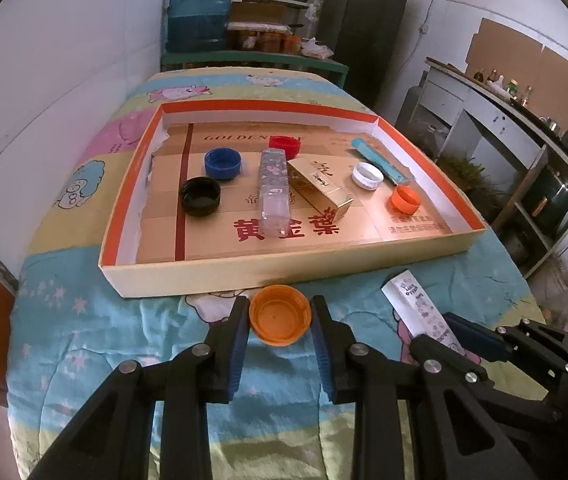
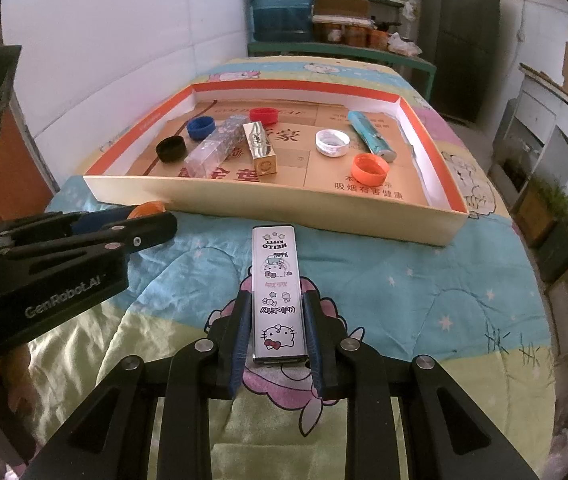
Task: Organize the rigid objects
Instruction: 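Carry the orange cap into the box with the left tool while the right tool carries the white box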
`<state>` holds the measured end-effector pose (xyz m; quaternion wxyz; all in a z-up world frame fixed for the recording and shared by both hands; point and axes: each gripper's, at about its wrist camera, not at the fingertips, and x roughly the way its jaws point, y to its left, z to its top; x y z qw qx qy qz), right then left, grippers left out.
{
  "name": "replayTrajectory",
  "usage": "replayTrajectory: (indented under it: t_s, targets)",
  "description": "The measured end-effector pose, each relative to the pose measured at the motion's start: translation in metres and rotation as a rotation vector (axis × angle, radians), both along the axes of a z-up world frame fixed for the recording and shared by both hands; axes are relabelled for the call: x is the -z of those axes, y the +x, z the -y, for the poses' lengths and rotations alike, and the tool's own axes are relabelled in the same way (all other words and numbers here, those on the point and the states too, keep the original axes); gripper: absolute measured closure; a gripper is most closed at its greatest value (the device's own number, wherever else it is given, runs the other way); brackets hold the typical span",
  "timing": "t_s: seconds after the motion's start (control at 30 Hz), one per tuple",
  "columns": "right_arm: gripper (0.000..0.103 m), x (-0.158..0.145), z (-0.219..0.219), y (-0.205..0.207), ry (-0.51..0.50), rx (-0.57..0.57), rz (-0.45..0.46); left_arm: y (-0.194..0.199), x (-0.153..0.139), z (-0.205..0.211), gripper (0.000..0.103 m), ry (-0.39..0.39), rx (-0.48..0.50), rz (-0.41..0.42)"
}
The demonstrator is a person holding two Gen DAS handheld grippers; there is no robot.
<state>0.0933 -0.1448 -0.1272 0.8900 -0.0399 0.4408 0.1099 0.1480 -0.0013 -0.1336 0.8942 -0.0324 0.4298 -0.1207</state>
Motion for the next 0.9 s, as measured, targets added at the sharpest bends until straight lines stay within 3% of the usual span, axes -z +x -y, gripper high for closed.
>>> replayTrajectory:
  t_s: [0.9]
  targets:
    - [0.078, -0.029, 0.016, -0.005, 0.071, 0.007, 0.032, -0.016, -0.035, -0.005, 0.072, -0.058, 0.008, 0.063]
